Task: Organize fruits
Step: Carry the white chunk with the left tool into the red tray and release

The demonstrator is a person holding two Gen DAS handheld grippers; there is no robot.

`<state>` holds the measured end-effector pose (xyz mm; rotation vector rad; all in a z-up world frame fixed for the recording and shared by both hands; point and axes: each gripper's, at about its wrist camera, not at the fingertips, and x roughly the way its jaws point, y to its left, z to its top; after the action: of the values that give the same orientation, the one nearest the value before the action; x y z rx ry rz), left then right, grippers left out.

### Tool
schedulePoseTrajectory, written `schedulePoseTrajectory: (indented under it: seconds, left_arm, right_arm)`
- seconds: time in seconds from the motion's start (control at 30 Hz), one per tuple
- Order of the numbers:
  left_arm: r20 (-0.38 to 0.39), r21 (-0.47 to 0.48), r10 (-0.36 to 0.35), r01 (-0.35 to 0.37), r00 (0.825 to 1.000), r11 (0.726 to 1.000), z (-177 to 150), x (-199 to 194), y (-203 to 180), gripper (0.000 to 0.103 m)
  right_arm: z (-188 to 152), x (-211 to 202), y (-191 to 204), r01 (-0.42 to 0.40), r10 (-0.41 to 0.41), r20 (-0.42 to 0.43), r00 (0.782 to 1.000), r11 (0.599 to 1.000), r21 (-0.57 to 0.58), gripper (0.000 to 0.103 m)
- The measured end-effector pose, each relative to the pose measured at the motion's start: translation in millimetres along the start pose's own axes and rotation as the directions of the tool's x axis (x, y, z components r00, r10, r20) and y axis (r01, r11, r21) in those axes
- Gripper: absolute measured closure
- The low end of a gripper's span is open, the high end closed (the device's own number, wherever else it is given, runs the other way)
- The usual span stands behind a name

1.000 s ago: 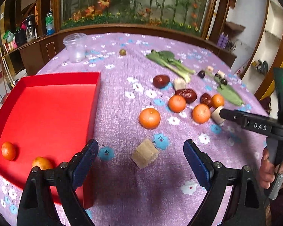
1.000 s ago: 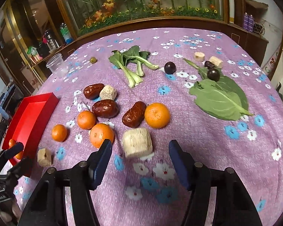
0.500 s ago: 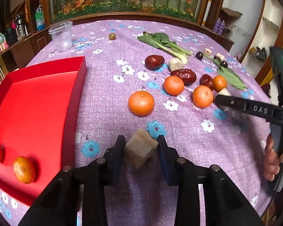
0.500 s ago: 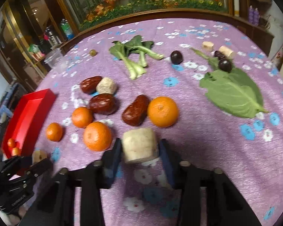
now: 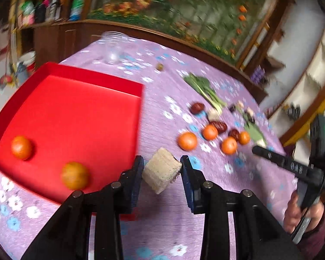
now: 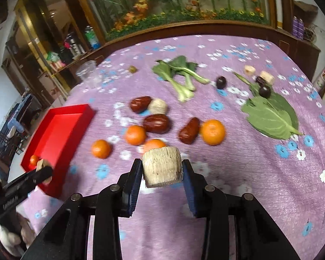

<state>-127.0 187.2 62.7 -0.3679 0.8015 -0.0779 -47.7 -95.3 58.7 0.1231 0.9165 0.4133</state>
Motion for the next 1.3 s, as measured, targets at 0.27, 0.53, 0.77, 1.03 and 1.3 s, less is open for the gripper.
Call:
schedulePoseTrajectory:
  seconds: [0.27,0.53,0.77,1.03,1.3]
  left_arm:
    - [0.086,-0.194,0.051,-0.033,0.995,0.98,3,-42,74,0.069]
    - [0.129,-0.21,0.058,-0.03,0.99,0.977,2,-55,90,0.069]
    - [0.126,-0.214,0.039,-0.012,0.991,0.977,0,-52,94,0.069]
    - [0.159,-0.229,0.036,0.001,0.987,0.973,3,-61,98,0.069]
    - [0.104,-0.185,0.069,-0.048,0.992,0.982,41,-51,109,0.069]
  right_arm:
    - [1,6,76,-0.122,0.119,-0.034,0.992,0.989,-0.083,0.063]
    - [-11,25,150,-0.219,0.206,-0.093,0.974,0.962,-0.164,0.063]
    - [-27,32,174,-0.258,0.241,-0.117,0.963,0.951,-0.168,0.062]
    - [-22,33,177,-0.257,0.235,-0.139,0.962,0.951,-0.172,0.063]
    - [3,36,212,-0.243,0.217,-0.128,0.968,0.937,-0.251,0.062]
